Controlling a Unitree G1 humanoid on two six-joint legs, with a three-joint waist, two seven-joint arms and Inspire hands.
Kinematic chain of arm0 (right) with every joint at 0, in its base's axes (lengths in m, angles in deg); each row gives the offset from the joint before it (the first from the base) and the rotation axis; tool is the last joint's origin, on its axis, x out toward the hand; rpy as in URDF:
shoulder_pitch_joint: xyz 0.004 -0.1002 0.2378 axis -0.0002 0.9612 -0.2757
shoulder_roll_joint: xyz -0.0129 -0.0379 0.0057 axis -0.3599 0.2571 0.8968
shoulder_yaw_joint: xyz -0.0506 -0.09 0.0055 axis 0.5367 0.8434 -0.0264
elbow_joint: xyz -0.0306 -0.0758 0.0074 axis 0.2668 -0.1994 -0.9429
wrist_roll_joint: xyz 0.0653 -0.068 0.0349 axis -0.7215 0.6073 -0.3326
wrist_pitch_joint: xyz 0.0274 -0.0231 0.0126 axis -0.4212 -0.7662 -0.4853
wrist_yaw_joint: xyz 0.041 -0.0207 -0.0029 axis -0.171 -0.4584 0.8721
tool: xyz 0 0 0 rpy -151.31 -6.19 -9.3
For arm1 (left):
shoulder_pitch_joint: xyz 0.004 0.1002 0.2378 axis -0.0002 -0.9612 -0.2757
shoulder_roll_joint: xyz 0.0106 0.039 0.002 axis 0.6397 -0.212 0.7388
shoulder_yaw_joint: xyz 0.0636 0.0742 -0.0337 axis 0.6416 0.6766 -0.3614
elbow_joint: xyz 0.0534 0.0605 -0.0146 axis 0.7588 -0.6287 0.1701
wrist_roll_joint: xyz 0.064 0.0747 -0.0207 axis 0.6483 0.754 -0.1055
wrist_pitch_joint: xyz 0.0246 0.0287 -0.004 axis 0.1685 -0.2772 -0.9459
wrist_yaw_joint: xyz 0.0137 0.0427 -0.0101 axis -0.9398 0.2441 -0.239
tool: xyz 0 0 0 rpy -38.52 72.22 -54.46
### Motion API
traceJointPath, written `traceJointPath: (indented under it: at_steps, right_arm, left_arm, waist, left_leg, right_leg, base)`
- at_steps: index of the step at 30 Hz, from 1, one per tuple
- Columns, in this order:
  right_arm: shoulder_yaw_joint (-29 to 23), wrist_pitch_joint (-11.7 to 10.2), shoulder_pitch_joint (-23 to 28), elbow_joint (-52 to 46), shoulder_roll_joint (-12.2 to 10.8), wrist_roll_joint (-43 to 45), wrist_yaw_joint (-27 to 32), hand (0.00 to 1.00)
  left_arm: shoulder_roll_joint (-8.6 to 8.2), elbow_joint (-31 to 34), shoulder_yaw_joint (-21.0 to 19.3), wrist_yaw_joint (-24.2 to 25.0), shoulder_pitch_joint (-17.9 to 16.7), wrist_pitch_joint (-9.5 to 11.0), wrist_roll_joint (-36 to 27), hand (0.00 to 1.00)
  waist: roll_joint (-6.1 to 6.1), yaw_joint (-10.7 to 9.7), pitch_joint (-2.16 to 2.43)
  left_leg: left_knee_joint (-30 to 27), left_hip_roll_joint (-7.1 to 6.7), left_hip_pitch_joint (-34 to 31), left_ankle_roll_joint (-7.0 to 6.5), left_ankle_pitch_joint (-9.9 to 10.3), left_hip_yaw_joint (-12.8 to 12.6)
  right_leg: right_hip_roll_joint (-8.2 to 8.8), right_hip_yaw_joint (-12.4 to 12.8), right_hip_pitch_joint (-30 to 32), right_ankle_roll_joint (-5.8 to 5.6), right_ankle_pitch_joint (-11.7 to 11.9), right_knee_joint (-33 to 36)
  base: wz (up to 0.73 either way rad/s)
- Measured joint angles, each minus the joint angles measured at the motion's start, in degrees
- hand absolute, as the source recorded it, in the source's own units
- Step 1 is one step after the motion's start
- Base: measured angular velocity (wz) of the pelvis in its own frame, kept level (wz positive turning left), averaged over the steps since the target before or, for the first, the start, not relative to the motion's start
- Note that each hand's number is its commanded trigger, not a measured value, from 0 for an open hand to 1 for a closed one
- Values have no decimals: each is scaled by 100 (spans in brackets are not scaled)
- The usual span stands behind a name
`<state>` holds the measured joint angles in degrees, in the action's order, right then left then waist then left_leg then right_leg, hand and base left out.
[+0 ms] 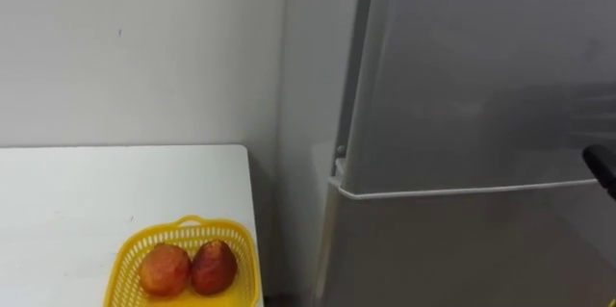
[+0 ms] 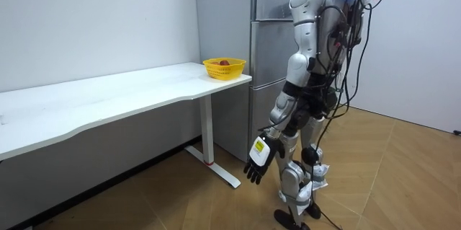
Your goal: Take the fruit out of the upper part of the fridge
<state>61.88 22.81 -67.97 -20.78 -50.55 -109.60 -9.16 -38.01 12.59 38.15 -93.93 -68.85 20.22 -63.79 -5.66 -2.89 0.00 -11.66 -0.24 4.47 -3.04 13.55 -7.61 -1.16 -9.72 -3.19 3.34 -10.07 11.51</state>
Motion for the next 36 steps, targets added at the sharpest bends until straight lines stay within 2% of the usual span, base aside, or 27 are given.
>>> traceJointPath:
  at_steps: [11, 17, 23, 32, 36]
  right_arm:
    - [-1, -11, 0, 62, 0, -205, 104, 0]
    - [2, -11, 10, 90, 0, 46, 132, 0]
    - [22, -11, 42, 88, 31, 234, 352, 0]
    - [-36, -11, 120, 89, 31, 229, 733, 0]
    - [-39, -11, 420, 114, 30, 224, 780, 0]
  left_arm:
    - [2, 4, 3, 1, 25, 18, -2, 0]
    - [3, 11, 4, 1, 26, 0, 11, 0]
    - [5, 13, 8, 3, 26, -7, 16, 0]
    - [5, 12, 5, 34, 32, -6, -5, 0]
    - [6, 7, 9, 23, 49, -7, -39, 0]
  waist:
    - [-33, 15, 12]
    - [4, 16, 20]
    - [68, 10, 55]
    - [106, -171, 47]
    - [99, -206, 30]
  left_leg:
    - [-5, -4, -8, 0, 0, 16]
    - [0, 1, -9, 0, 0, 14]
    - [15, 8, 5, 0, 0, 9]
    - [36, 11, 17, 1, 0, -9]
    - [34, 12, 10, 2, 1, -8]
  right_leg:
    - [3, 7, 12, 0, 2, -66]
    - [-6, 11, 3, 0, 19, -52]
    - [-11, 7, 1, 2, 31, -53]
    - [-16, 29, -30, 2, 30, -41]
    - [-16, 30, -40, 2, 30, -73]
  base:
    - [0]
    - [0]
    - [0]
    - [0]
    - [0]
